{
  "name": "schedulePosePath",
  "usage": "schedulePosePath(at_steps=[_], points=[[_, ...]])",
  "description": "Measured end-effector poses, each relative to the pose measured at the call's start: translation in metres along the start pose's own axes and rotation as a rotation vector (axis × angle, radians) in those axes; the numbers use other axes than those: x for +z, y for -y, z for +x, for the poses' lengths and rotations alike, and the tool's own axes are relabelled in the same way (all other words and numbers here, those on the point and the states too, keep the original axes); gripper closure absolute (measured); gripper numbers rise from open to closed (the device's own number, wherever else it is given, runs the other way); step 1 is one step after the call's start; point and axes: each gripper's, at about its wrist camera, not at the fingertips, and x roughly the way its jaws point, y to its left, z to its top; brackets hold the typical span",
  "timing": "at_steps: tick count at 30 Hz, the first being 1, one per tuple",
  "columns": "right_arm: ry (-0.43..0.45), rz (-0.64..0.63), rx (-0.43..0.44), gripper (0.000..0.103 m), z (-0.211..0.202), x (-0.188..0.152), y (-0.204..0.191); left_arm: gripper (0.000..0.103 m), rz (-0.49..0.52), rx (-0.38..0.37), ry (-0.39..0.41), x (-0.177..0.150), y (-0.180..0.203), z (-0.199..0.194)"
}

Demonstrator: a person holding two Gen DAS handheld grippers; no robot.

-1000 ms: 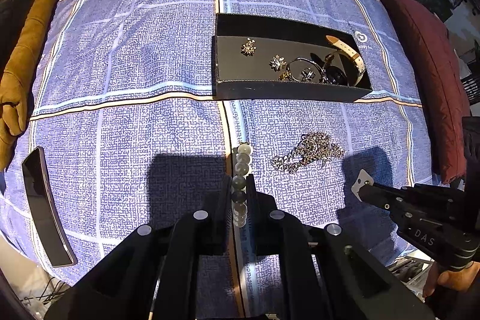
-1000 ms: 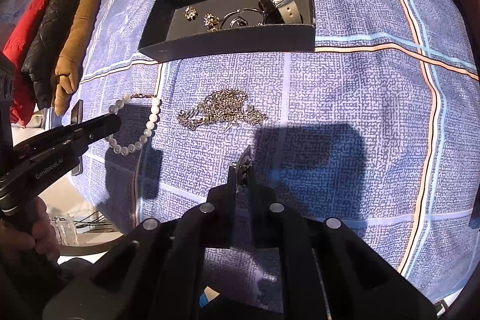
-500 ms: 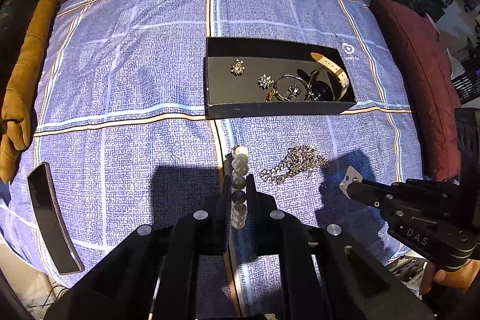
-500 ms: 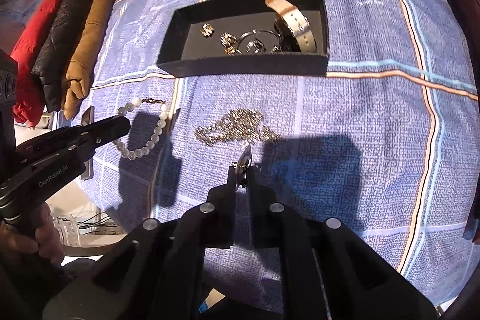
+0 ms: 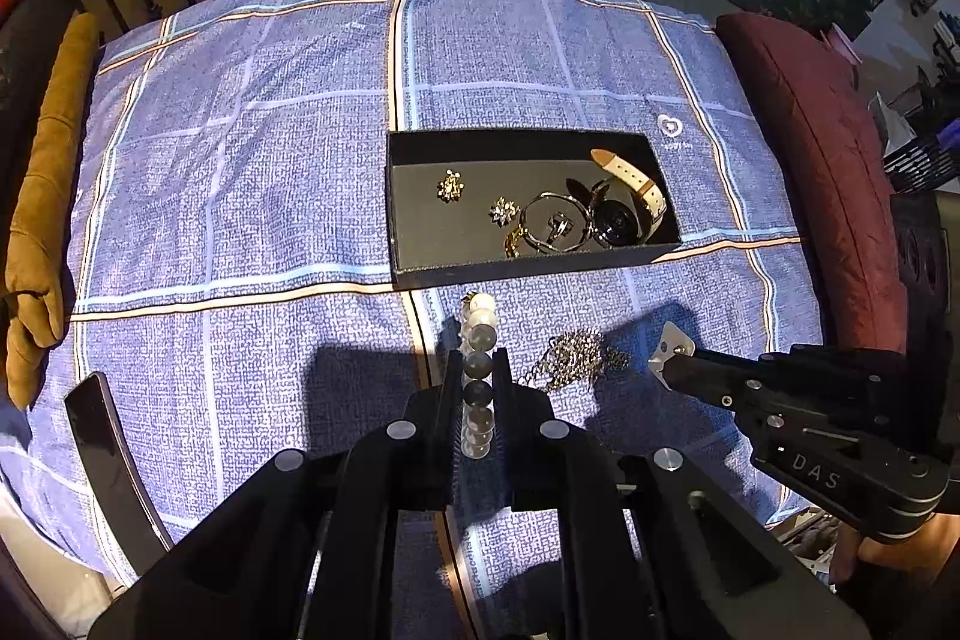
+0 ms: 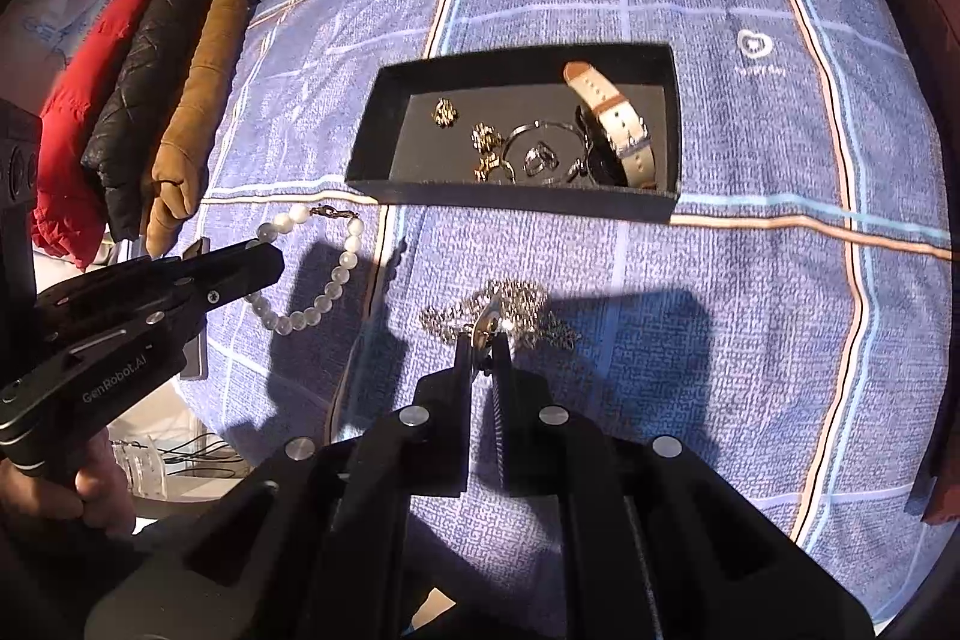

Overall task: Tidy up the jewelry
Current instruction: 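Lower the bracelet and pendant into the black tray and open both grippers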

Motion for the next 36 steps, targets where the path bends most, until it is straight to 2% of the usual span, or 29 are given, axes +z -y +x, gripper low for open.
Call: schedulePosePath(at_steps=[11, 21, 26, 27, 29, 30, 31, 32, 34, 35, 36], points=[[0.067, -0.002, 0.012, 0.096, -0.013, 0.061, -0.003, 0.094, 0.007, -0.021, 0.062, 0.054, 0.005, -0.001], [0.022, 0.004, -0.004, 0.096, 0.023, 0.107, 0.004, 0.094, 0.015, -0.034, -0.016, 0.084, 0.007, 0.043], [-0.012, 0.004, -0.066, 0.095, 0.042, 0.118, 0.012, 0.093, 0.003, -0.020, -0.045, 0.089, 0.001, 0.059], [-0.014, 0.000, -0.075, 0.095, 0.044, 0.120, 0.012, 0.091, 0.006, -0.016, -0.045, 0.089, 0.001, 0.060], [-0.013, -0.001, -0.082, 0.095, 0.043, 0.121, 0.014, 0.077, 0.006, -0.019, -0.042, 0.089, 0.000, 0.059], [-0.011, 0.000, -0.089, 0.092, 0.042, 0.122, 0.014, 0.063, 0.005, -0.015, -0.036, 0.089, -0.001, 0.057], [-0.010, -0.001, -0.095, 0.084, 0.041, 0.121, 0.014, 0.056, 0.004, -0.013, -0.027, 0.088, -0.002, 0.055], [-0.005, -0.002, -0.098, 0.079, 0.039, 0.119, 0.015, 0.056, 0.005, -0.008, -0.021, 0.086, -0.002, 0.053], [0.015, 0.001, -0.117, 0.050, 0.031, 0.114, 0.015, 0.046, 0.004, -0.001, -0.013, 0.082, -0.003, 0.048], [0.027, 0.003, -0.127, 0.047, 0.027, 0.111, 0.016, 0.042, -0.002, 0.004, -0.008, 0.080, -0.004, 0.045], [0.035, 0.005, -0.138, 0.041, 0.023, 0.107, 0.016, 0.033, -0.008, 0.011, -0.006, 0.076, -0.006, 0.042]])
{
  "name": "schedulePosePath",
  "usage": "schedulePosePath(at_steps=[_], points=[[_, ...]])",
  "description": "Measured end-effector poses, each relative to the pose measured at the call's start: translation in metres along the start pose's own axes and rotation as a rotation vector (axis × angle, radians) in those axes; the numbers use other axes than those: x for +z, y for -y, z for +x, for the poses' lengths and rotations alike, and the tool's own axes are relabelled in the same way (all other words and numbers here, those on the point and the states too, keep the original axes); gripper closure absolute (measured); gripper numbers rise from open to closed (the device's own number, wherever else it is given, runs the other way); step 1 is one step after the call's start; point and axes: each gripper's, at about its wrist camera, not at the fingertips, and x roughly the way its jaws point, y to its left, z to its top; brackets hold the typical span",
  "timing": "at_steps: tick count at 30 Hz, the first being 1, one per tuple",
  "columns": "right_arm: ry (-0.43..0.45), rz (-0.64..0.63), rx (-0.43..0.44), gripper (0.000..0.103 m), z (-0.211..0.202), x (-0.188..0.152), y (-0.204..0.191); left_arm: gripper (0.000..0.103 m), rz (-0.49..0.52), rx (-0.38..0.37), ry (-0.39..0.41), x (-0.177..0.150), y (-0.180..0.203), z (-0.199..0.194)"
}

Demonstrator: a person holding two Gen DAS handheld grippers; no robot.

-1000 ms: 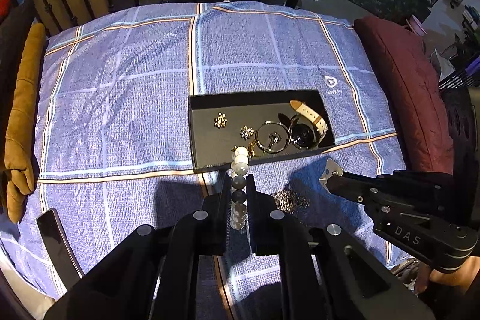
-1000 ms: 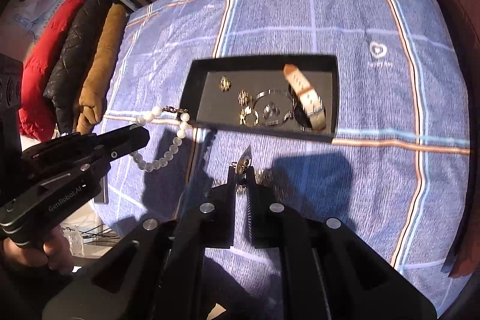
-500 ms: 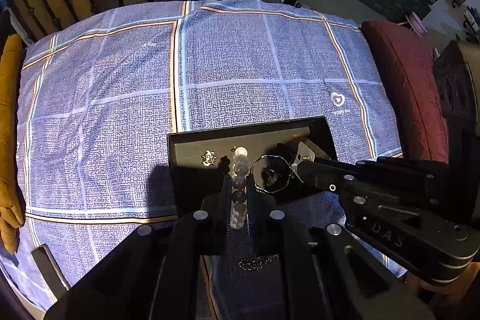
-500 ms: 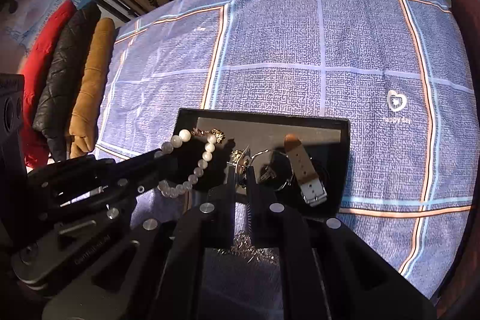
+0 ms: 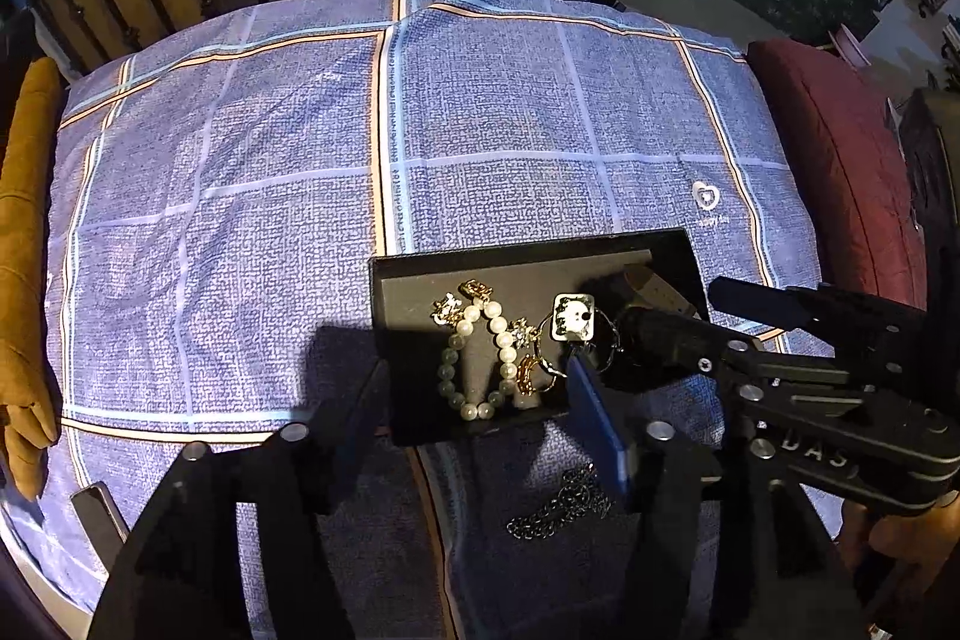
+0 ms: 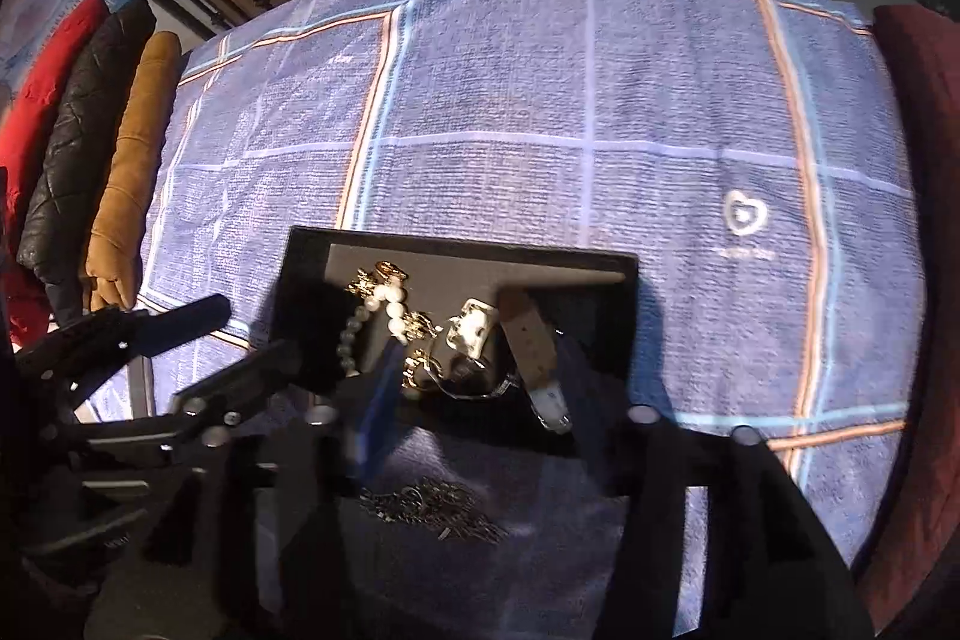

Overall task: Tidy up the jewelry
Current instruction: 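Lower the bracelet and pendant into the black tray and open both grippers, then move both open grippers over the silver chain tangle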

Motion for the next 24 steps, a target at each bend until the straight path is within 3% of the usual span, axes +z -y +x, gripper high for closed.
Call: schedulePosePath(at_steps=[3, 6, 9, 11, 13, 21, 24], points=[[0.000, 0.018, -0.006, 0.024, -0.007, -0.019, 0.005, 0.018, -0.018, 0.000, -0.004, -0.018, -0.006, -0.005], [0.007, 0.025, -0.043, 0.024, -0.008, -0.048, 0.006, 0.015, -0.015, 0.022, -0.031, -0.042, -0.010, -0.001], [-0.066, -0.023, -0.042, 0.024, 0.008, -0.078, -0.001, 0.014, -0.025, 0.053, -0.084, -0.070, -0.015, 0.011], [-0.111, -0.073, -0.037, 0.035, 0.020, -0.096, -0.007, 0.014, -0.038, 0.056, -0.114, -0.084, -0.019, 0.017], [-0.143, -0.113, -0.052, 0.060, 0.032, -0.108, -0.013, 0.014, -0.037, 0.068, -0.128, -0.096, -0.020, 0.021], [-0.114, -0.134, -0.131, 0.061, 0.054, -0.112, -0.012, 0.014, -0.005, 0.091, -0.124, -0.114, -0.010, 0.029], [-0.102, -0.154, -0.231, 0.061, 0.055, -0.112, -0.008, 0.014, 0.010, 0.107, -0.119, -0.113, -0.005, 0.034]])
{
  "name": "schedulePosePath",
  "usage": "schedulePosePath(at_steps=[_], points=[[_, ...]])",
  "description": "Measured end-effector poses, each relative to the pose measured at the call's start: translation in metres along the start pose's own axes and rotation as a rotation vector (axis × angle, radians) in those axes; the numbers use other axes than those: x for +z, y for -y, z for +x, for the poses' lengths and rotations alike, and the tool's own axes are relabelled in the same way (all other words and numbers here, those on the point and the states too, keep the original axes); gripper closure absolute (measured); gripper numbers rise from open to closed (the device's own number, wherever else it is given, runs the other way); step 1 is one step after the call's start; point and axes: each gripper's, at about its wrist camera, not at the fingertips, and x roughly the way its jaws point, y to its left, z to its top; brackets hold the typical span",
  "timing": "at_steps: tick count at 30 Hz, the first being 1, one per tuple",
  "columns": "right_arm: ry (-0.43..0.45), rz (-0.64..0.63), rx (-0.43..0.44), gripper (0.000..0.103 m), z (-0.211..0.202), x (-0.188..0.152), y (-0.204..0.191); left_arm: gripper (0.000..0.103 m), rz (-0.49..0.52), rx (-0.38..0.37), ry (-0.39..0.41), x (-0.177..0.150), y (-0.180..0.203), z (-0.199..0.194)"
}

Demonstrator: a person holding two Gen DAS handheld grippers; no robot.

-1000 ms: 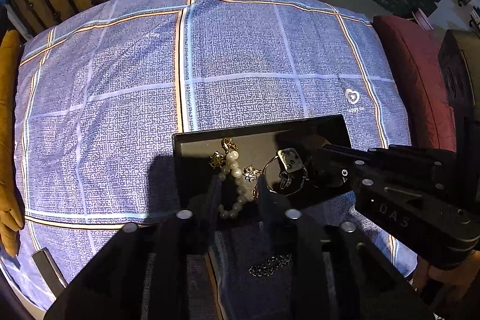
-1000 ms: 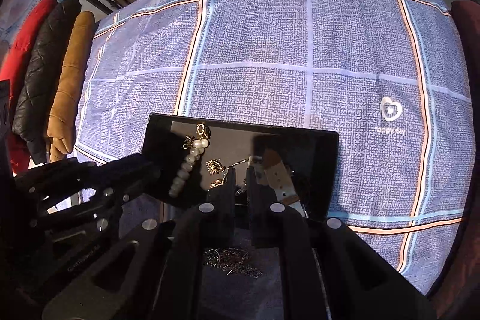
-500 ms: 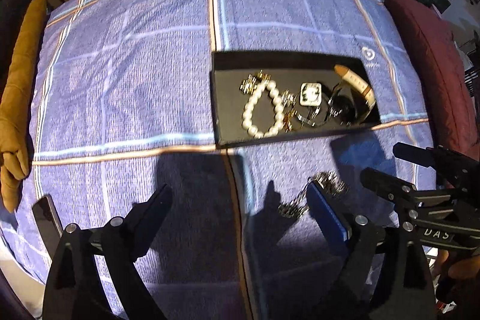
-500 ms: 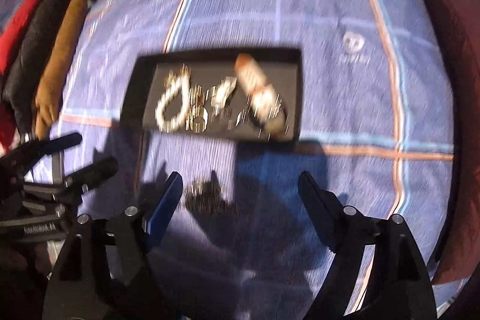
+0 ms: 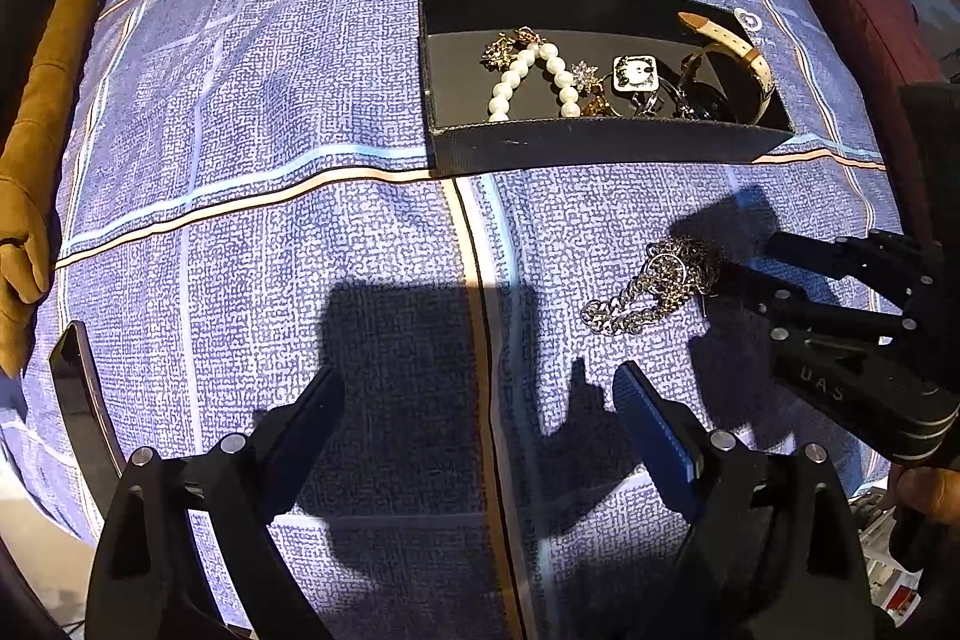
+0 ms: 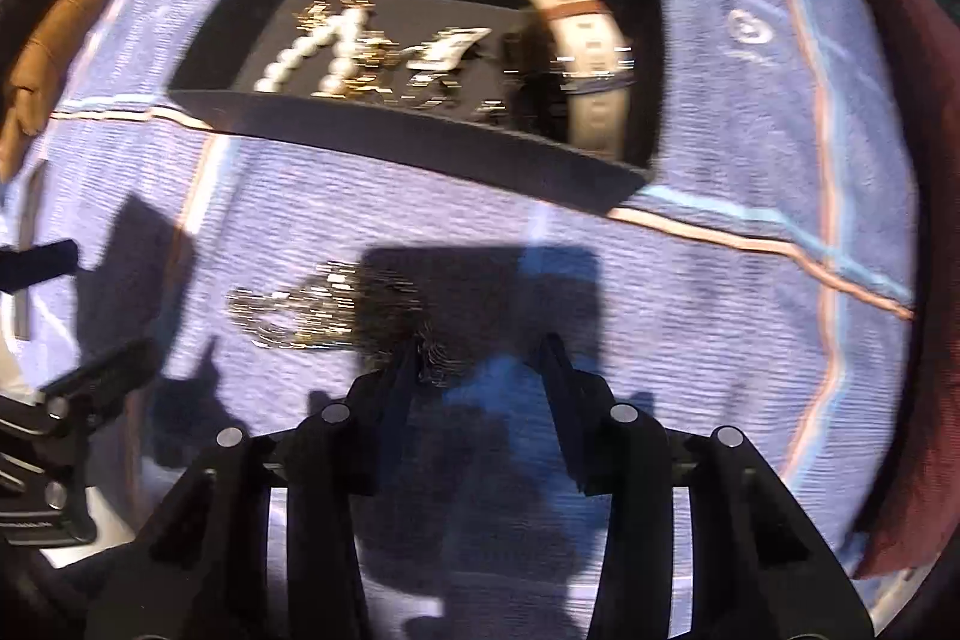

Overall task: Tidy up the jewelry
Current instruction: 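Move both open grippers over the silver chain tangle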

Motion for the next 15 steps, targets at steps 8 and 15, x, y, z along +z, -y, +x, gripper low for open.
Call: schedulePosePath(at_steps=[8, 15], points=[[-0.031, 0.142, -0.117, 0.059, -0.012, -0.037, 0.066, 0.014, 0.049, 0.002, 0.017, 0.019, 0.029, 0.014], [0.076, 0.258, 0.039, 0.048, -0.036, -0.051, 0.088, 0.014, 0.104, 0.024, -0.025, 0.037, 0.063, 0.043]])
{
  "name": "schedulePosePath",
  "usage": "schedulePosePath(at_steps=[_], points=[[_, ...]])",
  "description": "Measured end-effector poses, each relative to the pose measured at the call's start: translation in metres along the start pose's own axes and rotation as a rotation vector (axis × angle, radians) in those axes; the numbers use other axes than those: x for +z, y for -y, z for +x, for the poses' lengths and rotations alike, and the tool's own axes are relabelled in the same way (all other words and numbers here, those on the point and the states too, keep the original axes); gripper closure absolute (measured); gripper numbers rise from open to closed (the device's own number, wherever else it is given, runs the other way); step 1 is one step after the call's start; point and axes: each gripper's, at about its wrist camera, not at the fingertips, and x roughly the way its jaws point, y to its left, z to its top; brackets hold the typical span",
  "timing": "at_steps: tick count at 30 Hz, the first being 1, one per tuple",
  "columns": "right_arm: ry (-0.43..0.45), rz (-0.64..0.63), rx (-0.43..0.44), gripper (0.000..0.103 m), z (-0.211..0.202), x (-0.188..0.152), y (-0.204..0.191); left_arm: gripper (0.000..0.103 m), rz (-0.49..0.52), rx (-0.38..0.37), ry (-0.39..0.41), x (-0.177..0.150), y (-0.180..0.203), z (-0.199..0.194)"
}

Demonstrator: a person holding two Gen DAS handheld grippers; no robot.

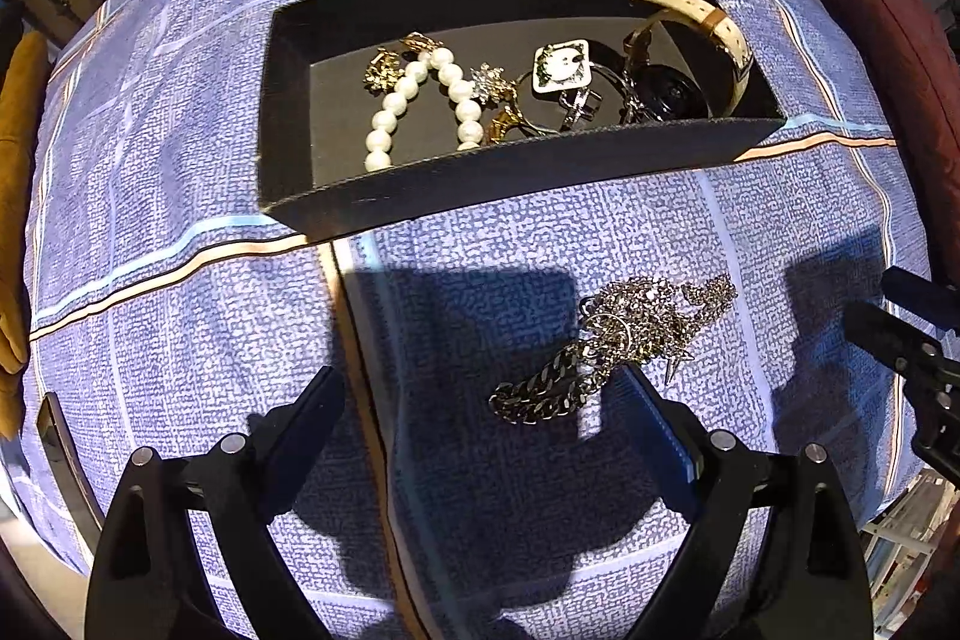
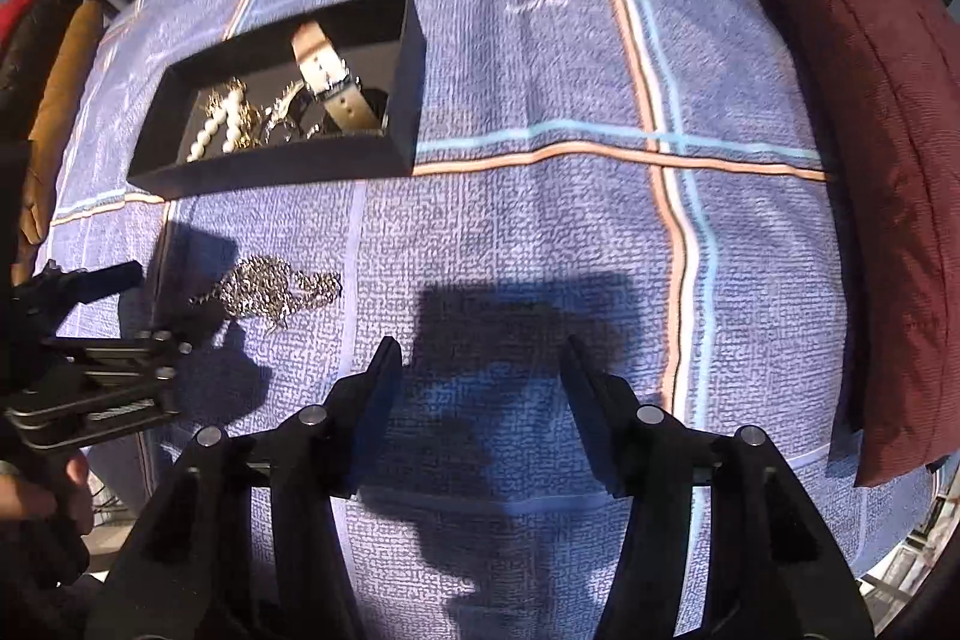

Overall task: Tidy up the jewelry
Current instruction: 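Move both open grippers over the silver chain tangle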

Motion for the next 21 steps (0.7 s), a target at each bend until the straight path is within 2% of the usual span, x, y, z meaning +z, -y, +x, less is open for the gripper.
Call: schedulePosePath(at_steps=[3, 5, 7, 8, 9, 10, 11, 15, 17, 19, 21], points=[[-0.008, 0.008, 0.001, 0.048, -0.005, -0.007, 0.019, 0.016, 0.002, 0.023, -0.011, 0.000, 0.003, 0.009], [-0.023, 0.018, 0.008, 0.048, -0.004, -0.018, 0.026, 0.024, 0.004, 0.043, 0.010, -0.006, 0.008, 0.010], [-0.041, 0.042, 0.005, 0.048, -0.004, -0.033, 0.031, 0.045, 0.007, 0.061, 0.030, -0.011, 0.007, 0.005], [-0.051, 0.055, 0.009, 0.048, -0.005, -0.038, 0.038, 0.052, 0.002, 0.057, 0.037, -0.011, 0.005, 0.002], [-0.062, 0.068, 0.011, 0.048, -0.004, -0.043, 0.042, 0.070, -0.003, 0.051, 0.043, -0.009, 0.005, -0.001], [-0.068, 0.073, 0.016, 0.048, -0.003, -0.048, 0.043, 0.096, -0.003, 0.059, 0.047, -0.008, 0.006, -0.003], [-0.074, 0.073, 0.018, 0.048, -0.001, -0.050, 0.043, 0.103, -0.013, 0.061, 0.052, -0.007, 0.004, -0.006], [-0.076, 0.056, 0.033, 0.047, 0.003, -0.049, 0.034, 0.103, -0.085, 0.001, 0.094, -0.006, -0.007, -0.024], [-0.072, 0.039, 0.048, 0.046, 0.004, -0.046, 0.026, 0.103, -0.097, 0.015, 0.111, -0.009, -0.015, -0.032], [-0.066, 0.021, 0.068, 0.035, 0.005, -0.040, 0.015, 0.103, -0.115, -0.005, 0.087, -0.010, -0.021, -0.031], [-0.067, -0.002, 0.101, 0.035, 0.009, -0.032, -0.003, 0.103, -0.124, -0.018, 0.061, -0.012, -0.024, -0.028]])
